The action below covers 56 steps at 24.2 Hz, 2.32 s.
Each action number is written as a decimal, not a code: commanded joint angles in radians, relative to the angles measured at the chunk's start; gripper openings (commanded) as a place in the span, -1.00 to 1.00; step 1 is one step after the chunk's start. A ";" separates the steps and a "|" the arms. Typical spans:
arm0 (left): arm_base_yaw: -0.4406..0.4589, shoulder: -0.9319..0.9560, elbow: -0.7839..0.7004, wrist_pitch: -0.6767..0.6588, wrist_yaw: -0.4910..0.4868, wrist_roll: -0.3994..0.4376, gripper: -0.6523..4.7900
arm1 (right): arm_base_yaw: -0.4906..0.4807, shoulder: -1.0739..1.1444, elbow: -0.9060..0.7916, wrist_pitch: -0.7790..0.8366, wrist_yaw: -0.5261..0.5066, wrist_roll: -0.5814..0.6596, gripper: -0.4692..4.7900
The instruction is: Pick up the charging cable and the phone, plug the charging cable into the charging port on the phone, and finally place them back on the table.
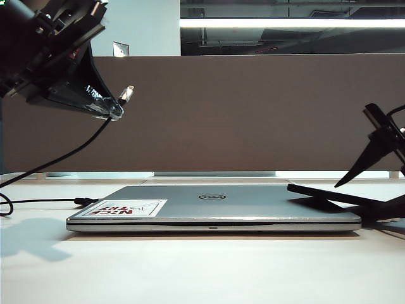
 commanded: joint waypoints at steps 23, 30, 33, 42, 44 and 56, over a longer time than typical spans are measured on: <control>0.001 -0.002 0.006 0.004 0.001 -0.003 -0.78 | -0.001 0.016 -0.014 -0.013 0.097 -0.045 -0.83; 0.001 -0.002 0.006 0.004 0.001 -0.002 -0.78 | -0.006 0.016 -0.013 0.018 0.028 -0.033 0.20; 0.001 -0.002 0.006 0.004 0.001 -0.002 -0.78 | -0.009 0.016 -0.012 0.039 -0.005 -0.031 0.47; 0.001 -0.002 0.006 0.004 0.001 -0.003 -0.78 | -0.044 0.024 -0.013 0.072 -0.042 0.003 0.46; 0.001 -0.002 0.006 0.005 0.001 -0.003 -0.78 | -0.047 0.029 -0.013 0.088 -0.045 0.021 0.46; 0.001 -0.002 0.007 0.005 0.001 -0.003 -0.78 | -0.044 0.087 0.018 0.152 -0.059 0.066 0.39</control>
